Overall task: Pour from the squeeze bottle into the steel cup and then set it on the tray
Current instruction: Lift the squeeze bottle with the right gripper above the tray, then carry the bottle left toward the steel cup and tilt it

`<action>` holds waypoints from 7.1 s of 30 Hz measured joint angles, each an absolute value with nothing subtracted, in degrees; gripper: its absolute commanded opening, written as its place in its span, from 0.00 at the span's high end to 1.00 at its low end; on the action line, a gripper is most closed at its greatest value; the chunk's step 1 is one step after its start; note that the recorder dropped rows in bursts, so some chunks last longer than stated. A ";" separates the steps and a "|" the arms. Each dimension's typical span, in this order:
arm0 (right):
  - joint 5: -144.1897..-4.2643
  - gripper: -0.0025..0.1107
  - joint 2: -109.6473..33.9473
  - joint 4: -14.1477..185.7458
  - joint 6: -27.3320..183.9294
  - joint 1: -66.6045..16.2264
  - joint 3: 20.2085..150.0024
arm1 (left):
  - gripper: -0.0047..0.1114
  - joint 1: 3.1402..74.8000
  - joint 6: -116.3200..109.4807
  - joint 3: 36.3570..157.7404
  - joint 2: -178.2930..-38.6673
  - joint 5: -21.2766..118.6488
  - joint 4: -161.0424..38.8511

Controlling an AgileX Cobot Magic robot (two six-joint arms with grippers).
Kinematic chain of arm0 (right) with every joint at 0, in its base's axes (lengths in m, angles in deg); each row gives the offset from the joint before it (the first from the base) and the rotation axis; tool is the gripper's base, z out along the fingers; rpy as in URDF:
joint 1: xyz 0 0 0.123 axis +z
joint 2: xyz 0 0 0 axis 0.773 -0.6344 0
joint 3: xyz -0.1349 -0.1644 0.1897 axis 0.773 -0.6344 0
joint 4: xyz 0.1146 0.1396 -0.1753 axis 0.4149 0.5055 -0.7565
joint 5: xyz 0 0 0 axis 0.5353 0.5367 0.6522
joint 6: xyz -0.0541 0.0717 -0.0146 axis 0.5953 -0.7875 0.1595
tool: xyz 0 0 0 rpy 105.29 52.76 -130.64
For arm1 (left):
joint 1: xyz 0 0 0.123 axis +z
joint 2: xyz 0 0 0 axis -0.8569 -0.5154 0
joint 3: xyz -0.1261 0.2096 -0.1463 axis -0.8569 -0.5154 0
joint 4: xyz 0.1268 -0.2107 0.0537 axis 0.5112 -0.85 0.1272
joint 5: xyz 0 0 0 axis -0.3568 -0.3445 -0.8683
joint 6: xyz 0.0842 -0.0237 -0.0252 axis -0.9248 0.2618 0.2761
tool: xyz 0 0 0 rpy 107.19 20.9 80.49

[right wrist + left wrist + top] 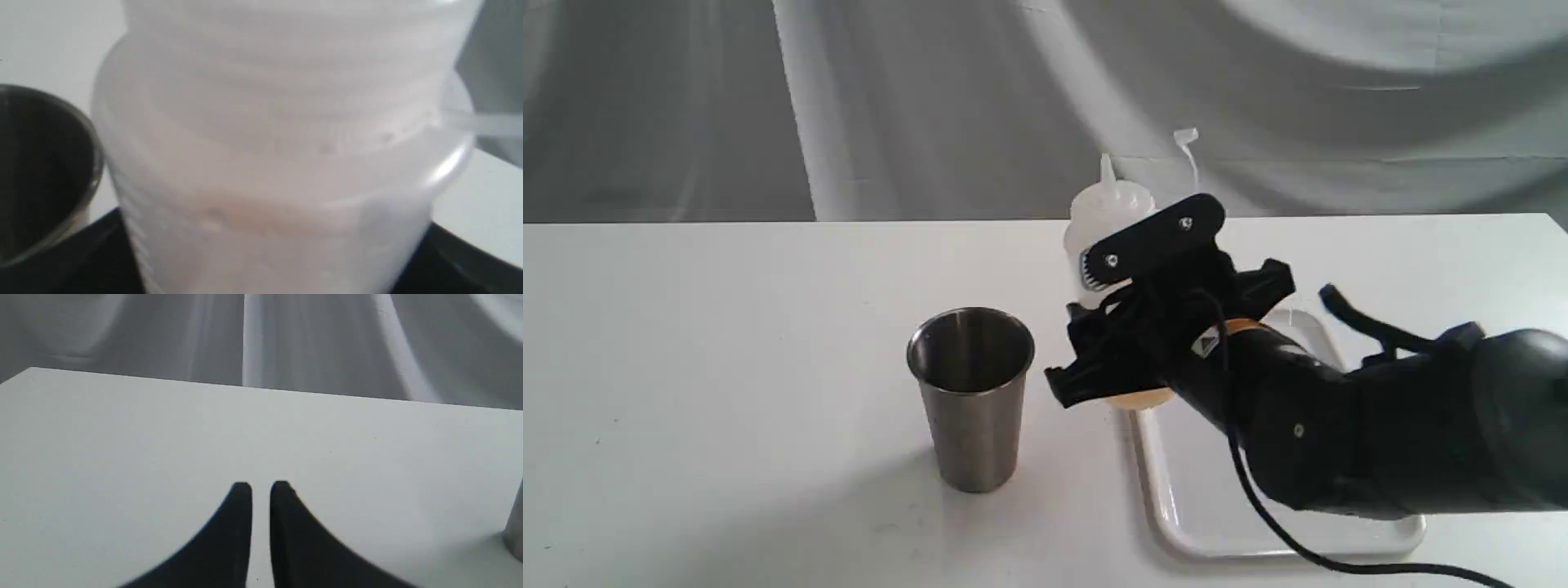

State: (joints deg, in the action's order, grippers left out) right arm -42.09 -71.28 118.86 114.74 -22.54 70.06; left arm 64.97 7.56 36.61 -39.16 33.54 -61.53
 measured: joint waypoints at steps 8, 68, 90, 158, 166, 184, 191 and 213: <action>-44.79 0.98 -61.96 136.90 136.48 -22.63 70.06 | 0.89 64.97 7.56 36.61 -39.16 33.54 -61.53; -48.44 0.98 -57.12 175.82 199.80 -22.63 70.06 | 0.89 64.97 7.56 36.61 -39.16 33.54 -61.53; -51.39 0.98 -57.12 180.99 199.80 -22.63 76.54 | 0.89 64.97 7.56 36.61 -39.16 33.54 -61.53; -79.46 0.98 -60.23 31.51 61.60 -30.55 75.44 | 0.89 64.97 7.56 36.61 -39.16 33.54 -61.53; -83.22 0.98 -60.23 9.15 42.19 -30.65 76.34 | 0.89 64.97 7.56 36.61 -39.16 33.54 -61.53; -91.10 0.98 -60.23 -9.20 34.90 -26.24 76.34 | 0.89 64.97 7.56 36.61 -39.16 33.54 -61.53; -93.97 0.98 -60.23 -12.48 36.66 -23.17 76.34 | 0.89 64.97 7.56 36.61 -39.16 33.54 -61.53; -98.06 0.98 -60.23 -12.98 48.51 -22.38 76.43 | 0.89 64.97 7.56 36.61 -39.16 33.54 -61.53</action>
